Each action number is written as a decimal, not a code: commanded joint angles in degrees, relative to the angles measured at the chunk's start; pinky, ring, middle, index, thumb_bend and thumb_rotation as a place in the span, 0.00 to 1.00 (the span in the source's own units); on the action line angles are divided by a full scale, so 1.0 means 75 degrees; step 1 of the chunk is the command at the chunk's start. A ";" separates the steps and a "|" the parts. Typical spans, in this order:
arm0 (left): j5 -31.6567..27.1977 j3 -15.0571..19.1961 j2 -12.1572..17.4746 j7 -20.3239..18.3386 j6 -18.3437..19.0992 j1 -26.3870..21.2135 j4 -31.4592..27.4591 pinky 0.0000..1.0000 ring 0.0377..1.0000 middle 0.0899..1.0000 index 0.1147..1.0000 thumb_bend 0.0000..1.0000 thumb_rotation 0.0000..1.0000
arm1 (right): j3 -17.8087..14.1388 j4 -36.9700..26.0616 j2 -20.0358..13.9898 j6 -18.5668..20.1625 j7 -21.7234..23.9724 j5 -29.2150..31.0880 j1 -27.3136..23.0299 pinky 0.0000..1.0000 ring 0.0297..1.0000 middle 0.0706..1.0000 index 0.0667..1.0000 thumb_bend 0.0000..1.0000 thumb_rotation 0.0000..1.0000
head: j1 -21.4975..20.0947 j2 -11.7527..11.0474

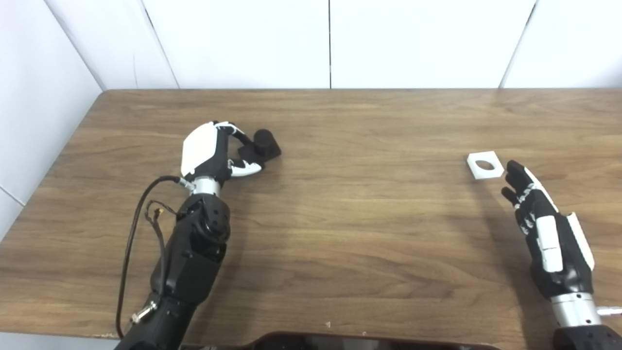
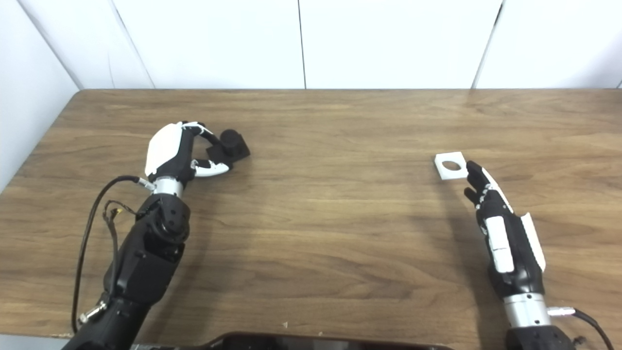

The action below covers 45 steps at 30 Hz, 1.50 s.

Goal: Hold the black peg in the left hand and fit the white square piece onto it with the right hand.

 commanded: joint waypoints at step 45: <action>0.1569 -0.1801 -0.0762 -0.1147 -0.0846 0.2597 -0.3322 0.92 0.93 0.83 0.42 0.50 0.07 | 0.0241 0.0199 0.0391 0.0141 -0.0267 -0.0299 0.0140 0.94 0.98 0.96 0.92 0.68 0.98 | -0.0374 0.0155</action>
